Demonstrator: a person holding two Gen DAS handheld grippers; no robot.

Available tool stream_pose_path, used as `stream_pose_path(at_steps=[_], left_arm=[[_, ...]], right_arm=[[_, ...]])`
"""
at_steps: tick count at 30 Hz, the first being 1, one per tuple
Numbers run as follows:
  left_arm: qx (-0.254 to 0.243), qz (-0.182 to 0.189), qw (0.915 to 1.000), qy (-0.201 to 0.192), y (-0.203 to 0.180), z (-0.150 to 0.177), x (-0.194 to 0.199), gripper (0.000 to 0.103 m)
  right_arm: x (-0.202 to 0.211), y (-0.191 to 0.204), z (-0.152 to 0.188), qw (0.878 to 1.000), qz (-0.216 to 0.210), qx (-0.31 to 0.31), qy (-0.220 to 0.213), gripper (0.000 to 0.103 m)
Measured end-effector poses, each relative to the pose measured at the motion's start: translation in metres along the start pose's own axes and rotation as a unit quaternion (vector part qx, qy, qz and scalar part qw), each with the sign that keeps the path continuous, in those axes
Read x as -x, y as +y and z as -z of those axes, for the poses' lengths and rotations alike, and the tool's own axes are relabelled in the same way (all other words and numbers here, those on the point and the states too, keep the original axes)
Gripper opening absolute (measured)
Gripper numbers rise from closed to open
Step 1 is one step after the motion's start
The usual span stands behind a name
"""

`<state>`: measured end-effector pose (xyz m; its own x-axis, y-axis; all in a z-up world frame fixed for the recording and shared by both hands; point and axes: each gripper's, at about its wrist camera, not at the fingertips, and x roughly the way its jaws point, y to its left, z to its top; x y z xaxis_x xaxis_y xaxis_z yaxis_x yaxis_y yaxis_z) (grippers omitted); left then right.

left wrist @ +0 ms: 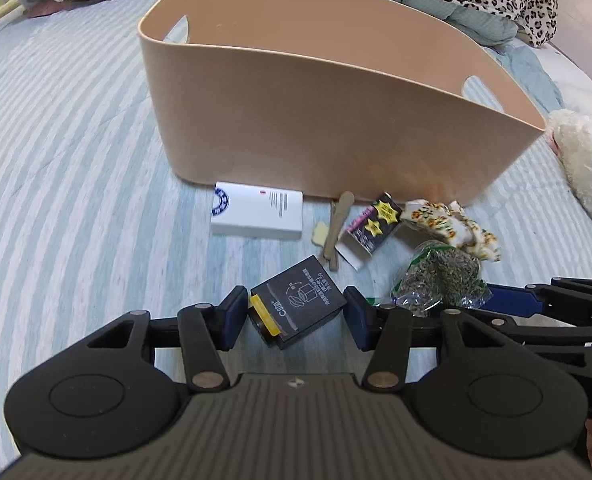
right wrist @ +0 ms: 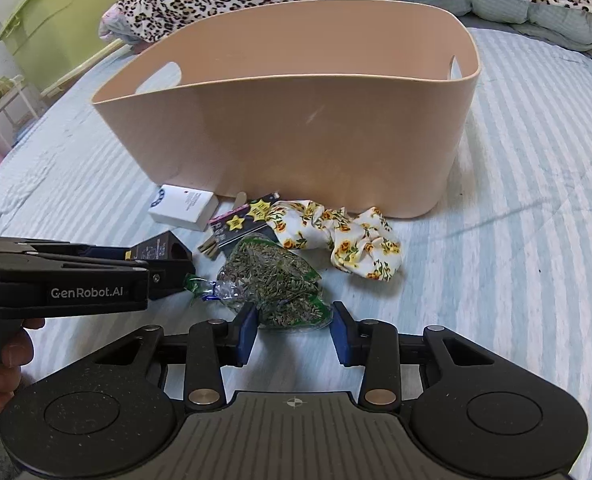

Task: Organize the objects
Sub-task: 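Lift both items over the basket and release them inside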

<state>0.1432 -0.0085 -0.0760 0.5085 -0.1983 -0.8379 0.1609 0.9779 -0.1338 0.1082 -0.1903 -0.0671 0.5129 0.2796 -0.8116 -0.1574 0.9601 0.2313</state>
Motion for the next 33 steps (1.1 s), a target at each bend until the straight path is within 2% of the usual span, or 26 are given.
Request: stream_pose_path(at_steps=[7, 12, 20, 27, 33], left_arm=[[-0.019, -0.011, 0.9994, -0.028, -0.007, 0.007, 0.032, 0.054], [-0.048, -0.033, 0.9948, -0.083, -0.015, 0.002, 0.069, 0.054], [-0.067, -0.044, 0.9847, -0.154, -0.022, -0.031, 0.112, 0.054], [-0.076, -0.063, 0.9785, -0.182, -0.025, -0.061, 0.115, 0.054], [-0.068, -0.080, 0.9780, -0.180, -0.017, -0.090, 0.098, 0.054]], right_arm=[[0.030, 0.002, 0.003, 1.000, -0.012, 0.008, -0.022, 0.036], [0.056, -0.002, -0.007, 0.998, -0.015, 0.005, -0.057, 0.036], [0.091, -0.013, -0.039, 0.991, -0.007, -0.004, -0.130, 0.036], [0.103, -0.022, -0.072, 0.984, 0.007, -0.012, -0.176, 0.036], [0.098, -0.019, -0.098, 0.979, 0.030, -0.009, -0.202, 0.036]])
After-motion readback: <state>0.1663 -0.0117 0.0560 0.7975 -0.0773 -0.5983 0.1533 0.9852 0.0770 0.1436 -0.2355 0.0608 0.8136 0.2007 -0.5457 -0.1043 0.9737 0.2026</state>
